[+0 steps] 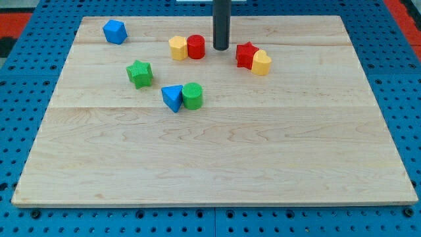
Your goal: Move the red circle diagonally bottom left to the red star
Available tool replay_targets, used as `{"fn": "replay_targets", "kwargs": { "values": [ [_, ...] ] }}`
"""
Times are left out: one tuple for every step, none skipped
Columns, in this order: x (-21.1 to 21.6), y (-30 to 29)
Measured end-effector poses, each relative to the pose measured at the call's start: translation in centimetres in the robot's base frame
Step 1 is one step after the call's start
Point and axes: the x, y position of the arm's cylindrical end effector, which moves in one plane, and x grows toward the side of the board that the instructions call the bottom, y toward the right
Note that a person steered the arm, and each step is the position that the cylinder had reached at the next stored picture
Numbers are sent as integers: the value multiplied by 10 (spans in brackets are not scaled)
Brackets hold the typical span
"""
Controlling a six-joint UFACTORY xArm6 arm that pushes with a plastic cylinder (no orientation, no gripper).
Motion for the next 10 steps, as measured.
{"fn": "replay_targets", "kwargs": {
  "values": [
    [-15,0],
    [-28,0],
    [-41,0],
    [-51,3],
    [-63,6],
    [-64,-13],
    [-58,-33],
    [-33,-63],
    [16,-61],
    [70,-10]
  ]
}}
